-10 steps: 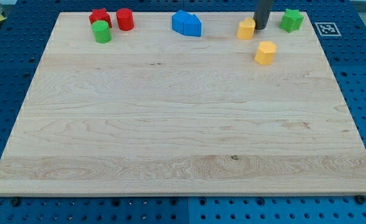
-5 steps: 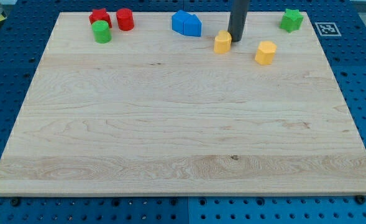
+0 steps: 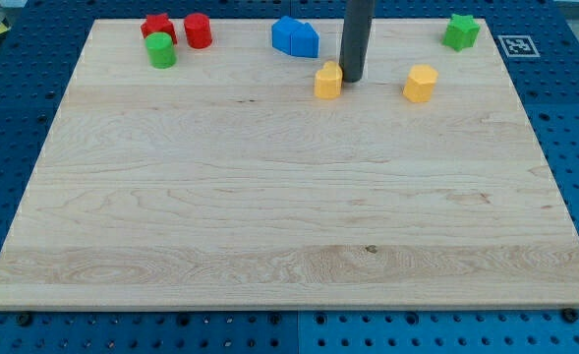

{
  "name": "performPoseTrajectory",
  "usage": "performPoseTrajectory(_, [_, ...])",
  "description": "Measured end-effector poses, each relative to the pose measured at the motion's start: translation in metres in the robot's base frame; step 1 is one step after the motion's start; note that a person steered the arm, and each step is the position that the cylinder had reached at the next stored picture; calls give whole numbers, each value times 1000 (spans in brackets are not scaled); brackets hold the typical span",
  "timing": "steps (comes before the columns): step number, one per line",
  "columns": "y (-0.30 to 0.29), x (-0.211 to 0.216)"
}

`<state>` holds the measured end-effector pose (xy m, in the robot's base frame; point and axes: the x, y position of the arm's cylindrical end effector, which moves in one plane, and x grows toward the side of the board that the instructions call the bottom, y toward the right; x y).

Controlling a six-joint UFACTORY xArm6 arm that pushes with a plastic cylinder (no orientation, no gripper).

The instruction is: Push the yellow heart diagonal to the bottom right side of the green circle

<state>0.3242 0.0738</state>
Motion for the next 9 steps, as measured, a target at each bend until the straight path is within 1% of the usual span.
performPoseTrajectory(1, [-9, 22])
performPoseTrajectory(2, [-31, 31])
performPoseTrajectory(6, [-132, 37])
performPoseTrajectory(7, [-140, 43])
performPoseTrajectory(8, [-153, 95])
performPoseTrajectory(9, [-216, 110])
